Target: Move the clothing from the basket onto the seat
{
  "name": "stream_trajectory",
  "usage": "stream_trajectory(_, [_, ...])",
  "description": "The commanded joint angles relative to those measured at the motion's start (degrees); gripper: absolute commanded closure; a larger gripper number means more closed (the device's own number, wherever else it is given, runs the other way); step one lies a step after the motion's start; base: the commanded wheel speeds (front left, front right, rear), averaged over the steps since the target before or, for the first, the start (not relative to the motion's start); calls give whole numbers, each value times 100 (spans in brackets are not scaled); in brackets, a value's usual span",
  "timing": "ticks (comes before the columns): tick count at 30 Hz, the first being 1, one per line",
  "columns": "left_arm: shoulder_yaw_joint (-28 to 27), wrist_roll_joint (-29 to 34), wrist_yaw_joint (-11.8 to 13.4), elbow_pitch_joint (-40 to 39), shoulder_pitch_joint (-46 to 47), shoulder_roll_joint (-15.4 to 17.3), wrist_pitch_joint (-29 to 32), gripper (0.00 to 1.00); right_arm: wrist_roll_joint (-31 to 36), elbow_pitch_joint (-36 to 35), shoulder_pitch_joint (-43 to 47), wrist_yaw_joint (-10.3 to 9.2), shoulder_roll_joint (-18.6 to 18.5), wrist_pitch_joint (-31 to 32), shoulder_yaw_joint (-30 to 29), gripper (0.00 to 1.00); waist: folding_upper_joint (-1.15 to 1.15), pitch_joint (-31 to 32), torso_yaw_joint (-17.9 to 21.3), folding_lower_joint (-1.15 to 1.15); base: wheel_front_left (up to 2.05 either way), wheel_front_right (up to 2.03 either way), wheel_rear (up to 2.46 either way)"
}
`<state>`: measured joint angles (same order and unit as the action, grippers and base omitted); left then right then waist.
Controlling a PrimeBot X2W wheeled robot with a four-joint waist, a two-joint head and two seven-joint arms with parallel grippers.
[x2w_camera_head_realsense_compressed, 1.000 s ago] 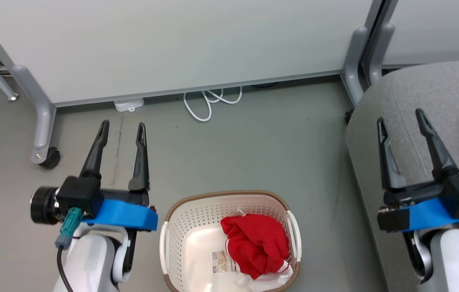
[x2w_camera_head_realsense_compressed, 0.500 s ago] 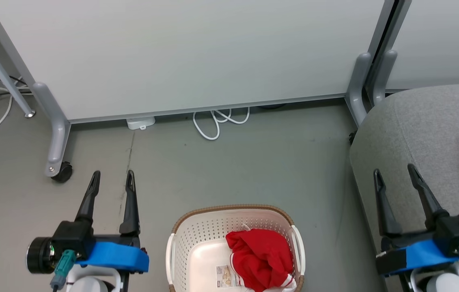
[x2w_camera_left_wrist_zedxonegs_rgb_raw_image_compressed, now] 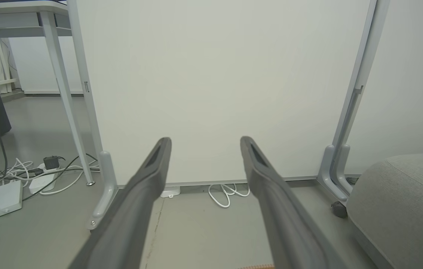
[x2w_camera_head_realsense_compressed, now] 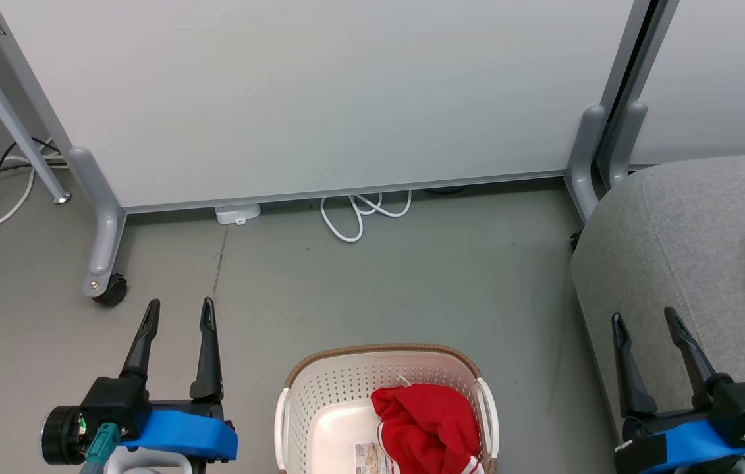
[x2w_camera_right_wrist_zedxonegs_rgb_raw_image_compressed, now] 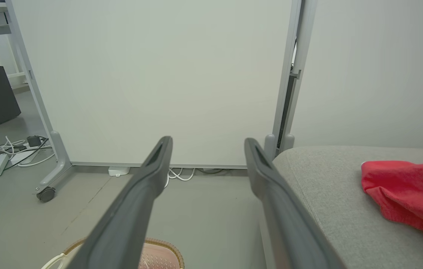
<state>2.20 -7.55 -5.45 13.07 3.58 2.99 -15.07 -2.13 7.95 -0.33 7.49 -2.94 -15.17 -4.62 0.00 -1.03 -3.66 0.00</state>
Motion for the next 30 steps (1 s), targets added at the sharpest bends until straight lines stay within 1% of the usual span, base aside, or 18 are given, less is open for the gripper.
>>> stream_trajectory(1, [-42, 30, -12, 9, -74, -8, -15, 0, -9, 4, 65, 1, 8, 3, -13, 0, 0, 5, 1, 0, 0, 0, 0])
stream_trajectory(16, [43, 3, -53, 54, 32, -14, -15, 0, -66, 0, 24, 1, 8, 3, 91, 0, 0, -58, 13, 0, 0, 0, 0])
stream_trajectory(21, [248, 63, -118, 189, 266, -14, -15, 0, -41, -18, -157, 1, 8, 3, 116, 0, 0, -232, 91, 0, 0, 0, 0])
stream_trajectory(24, [408, -3, -158, 317, 462, -12, -15, 0, -8, -53, -263, 1, 7, 3, 114, 0, 0, -396, 172, 0, 0, 0, 0])
stream_trajectory(30, [820, -93, -204, 735, 1008, -11, -15, 0, 42, -114, -538, 1, 7, 3, 52, 0, 0, -853, 407, 0, 0, 0, 0])
